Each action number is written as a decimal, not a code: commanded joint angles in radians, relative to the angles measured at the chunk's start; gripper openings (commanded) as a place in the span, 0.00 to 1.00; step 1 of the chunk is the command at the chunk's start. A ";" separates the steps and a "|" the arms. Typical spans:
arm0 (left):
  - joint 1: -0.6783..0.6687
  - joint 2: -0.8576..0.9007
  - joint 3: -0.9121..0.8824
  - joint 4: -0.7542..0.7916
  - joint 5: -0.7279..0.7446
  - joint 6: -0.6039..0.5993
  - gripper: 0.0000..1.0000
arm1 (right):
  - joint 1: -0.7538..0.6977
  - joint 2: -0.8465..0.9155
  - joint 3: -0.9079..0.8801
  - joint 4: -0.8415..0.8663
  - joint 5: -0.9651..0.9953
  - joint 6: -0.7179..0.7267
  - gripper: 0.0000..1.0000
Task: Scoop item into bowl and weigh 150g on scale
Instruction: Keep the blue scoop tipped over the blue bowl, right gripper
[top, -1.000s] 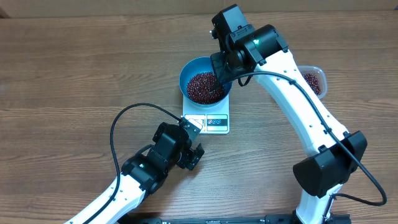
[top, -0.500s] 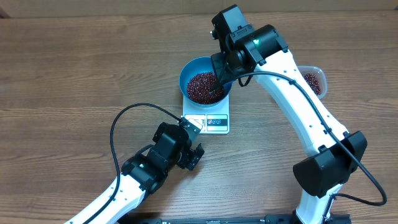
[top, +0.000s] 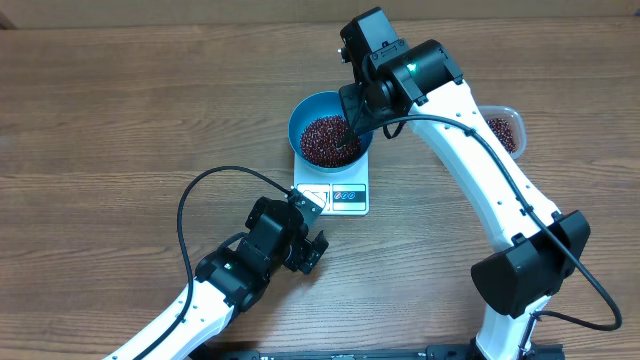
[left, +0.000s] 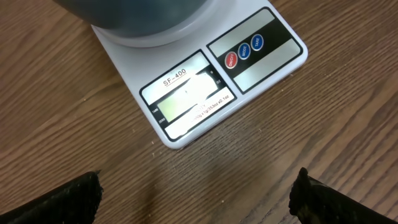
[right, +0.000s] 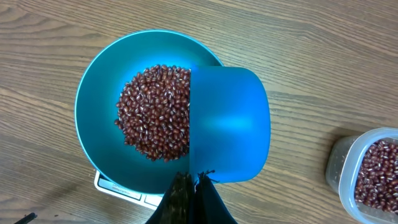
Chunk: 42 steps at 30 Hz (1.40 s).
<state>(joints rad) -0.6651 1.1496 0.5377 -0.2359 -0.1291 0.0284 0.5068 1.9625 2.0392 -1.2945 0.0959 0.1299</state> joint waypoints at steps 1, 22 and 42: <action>0.004 0.002 0.023 0.001 -0.012 -0.006 1.00 | 0.009 -0.034 0.030 0.007 0.000 0.008 0.04; 0.004 0.002 0.023 0.001 -0.011 -0.006 1.00 | 0.022 -0.035 0.032 0.010 0.058 0.001 0.04; 0.004 0.002 0.023 0.001 -0.011 -0.006 1.00 | 0.024 -0.071 0.038 0.017 0.051 0.001 0.04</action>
<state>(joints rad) -0.6651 1.1496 0.5377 -0.2359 -0.1291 0.0284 0.5198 1.9507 2.0403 -1.2835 0.1387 0.1299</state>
